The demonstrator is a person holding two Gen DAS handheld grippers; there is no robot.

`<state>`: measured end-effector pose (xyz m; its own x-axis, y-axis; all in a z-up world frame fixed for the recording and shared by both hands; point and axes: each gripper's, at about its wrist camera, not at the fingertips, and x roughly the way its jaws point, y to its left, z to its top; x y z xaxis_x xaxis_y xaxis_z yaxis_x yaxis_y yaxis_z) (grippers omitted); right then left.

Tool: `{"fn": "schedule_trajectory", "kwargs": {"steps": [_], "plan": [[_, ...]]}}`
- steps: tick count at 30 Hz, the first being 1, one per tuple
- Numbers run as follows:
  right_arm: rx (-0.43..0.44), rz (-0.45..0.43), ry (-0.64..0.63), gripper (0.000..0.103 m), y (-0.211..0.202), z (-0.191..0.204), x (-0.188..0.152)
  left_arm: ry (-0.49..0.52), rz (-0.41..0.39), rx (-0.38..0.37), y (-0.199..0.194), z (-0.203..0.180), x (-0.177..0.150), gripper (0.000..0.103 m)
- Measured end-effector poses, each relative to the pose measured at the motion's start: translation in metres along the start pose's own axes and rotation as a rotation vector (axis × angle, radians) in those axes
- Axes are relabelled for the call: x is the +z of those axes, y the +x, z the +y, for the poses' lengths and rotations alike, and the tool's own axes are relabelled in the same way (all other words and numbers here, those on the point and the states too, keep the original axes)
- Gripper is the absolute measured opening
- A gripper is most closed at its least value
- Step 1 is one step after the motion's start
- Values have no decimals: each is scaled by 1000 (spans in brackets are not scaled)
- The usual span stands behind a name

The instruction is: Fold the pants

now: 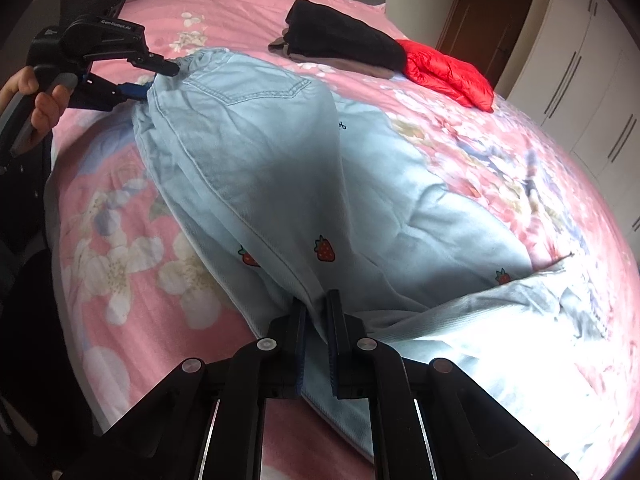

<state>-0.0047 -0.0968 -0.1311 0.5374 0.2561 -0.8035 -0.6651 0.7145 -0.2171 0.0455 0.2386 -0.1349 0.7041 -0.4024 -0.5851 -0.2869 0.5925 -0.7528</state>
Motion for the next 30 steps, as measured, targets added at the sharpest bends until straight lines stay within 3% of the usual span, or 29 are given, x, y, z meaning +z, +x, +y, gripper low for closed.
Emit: {"fn": "schedule_trajectory", "kwargs": {"steps": [2,3,10,13,16,20,22,25,26,27,30], "plan": [[0,0,0,7,0,0,-1,13,-19,-26,-2,-3,3,20],[-1,-1,0,7,-1,0,0,12,-31,-34,-3,-5,6,17],[2,-92,-9,7,-24,3,13,43,-144,-50,-34,-14,15,15],[0,-118,-36,7,-35,9,20,53,-140,2,-39,-4,8,15],[20,-91,-69,7,-32,20,14,42,-106,47,-31,17,2,16],[32,-21,-91,7,-10,32,0,2,-54,45,-19,40,2,19],[30,-8,-83,7,-4,33,-1,48,-69,69,-25,29,1,22],[61,-5,-51,7,-11,24,5,150,-107,132,-39,8,-1,41],[74,-4,-43,7,-15,20,7,182,-127,148,-45,1,-4,54],[85,-9,-31,7,-20,16,8,210,-147,161,-51,-5,-6,60],[165,-64,47,7,-39,7,10,300,-183,169,-52,-28,-13,60]]}}
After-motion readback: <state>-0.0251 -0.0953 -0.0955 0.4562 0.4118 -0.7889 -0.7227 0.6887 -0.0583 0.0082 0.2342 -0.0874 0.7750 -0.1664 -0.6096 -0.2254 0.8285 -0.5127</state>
